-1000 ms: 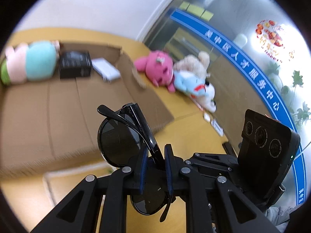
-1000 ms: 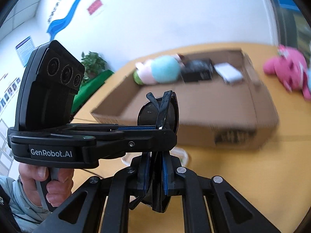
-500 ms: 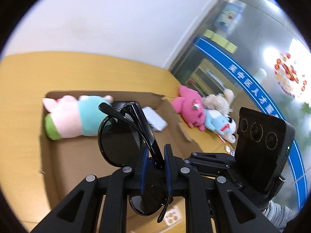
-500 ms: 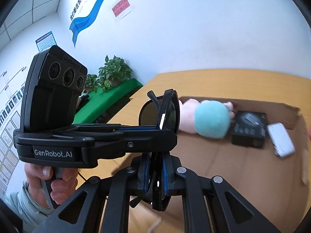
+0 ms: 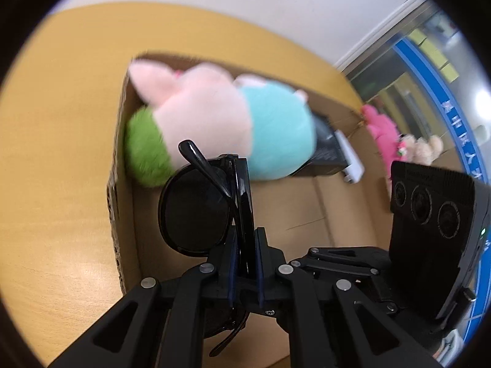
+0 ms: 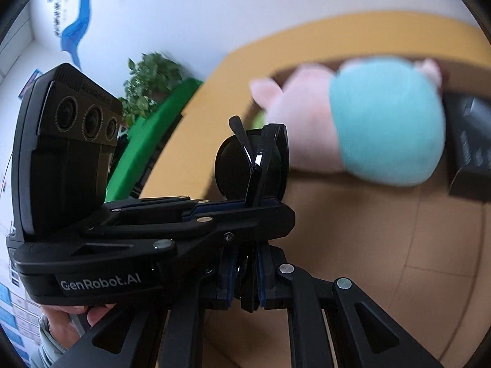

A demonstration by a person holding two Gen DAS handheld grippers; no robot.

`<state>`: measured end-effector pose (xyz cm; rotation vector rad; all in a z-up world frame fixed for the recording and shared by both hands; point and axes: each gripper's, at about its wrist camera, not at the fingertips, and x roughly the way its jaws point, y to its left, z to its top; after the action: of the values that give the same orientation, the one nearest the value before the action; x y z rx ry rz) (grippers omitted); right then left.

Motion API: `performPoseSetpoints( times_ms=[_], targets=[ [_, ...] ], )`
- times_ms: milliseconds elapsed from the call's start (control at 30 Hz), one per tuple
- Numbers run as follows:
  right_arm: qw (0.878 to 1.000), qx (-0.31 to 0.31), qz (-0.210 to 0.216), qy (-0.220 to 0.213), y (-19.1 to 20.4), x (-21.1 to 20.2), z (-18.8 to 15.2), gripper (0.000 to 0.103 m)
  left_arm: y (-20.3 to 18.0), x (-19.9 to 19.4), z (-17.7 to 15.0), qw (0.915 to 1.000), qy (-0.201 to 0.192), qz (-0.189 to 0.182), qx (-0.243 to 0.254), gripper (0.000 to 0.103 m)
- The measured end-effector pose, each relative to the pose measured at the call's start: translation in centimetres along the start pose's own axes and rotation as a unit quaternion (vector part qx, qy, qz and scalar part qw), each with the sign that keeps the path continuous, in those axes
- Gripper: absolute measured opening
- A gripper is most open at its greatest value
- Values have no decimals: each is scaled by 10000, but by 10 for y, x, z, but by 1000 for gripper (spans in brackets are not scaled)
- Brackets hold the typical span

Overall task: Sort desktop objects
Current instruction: 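Carry the sunglasses into the cardboard box beside the pig plush, then open both grippers to release the sunglasses and withdraw upward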

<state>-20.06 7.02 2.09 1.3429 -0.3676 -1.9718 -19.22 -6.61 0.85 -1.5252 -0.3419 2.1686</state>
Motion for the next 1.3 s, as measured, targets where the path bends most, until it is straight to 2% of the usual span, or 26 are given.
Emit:
performPoseSetpoints(
  times_ms=[100,300,500,933,1000,1067,1233,1300],
  targets=[
    [9993,240,-14,288,-11,17,-3,10,4,10,-2,9998,153,92,-66,9],
    [9971,495,-24,573,-18,29,-4,10,10,14,1,9990,299,279,-198,9],
    [9961,675,35,570,-24,36,-11,11,9,13,1,9980,415,441,-155,9],
    [9940,791,76,752,-29,23,-30,16,-1,11,-8,9954,541,788,-97,10],
    [9936,813,103,776,-28,22,-31,21,-4,8,-9,9956,503,787,-104,11],
    [9941,781,74,754,-26,20,-30,38,-6,3,-11,9956,444,812,-123,14],
    [9967,564,-94,570,-18,-5,-35,64,-12,-18,-16,9958,172,896,-127,17],
    [9982,401,-168,423,-13,-21,-37,67,-16,-32,-21,9959,-56,894,-149,17]
  ],
)
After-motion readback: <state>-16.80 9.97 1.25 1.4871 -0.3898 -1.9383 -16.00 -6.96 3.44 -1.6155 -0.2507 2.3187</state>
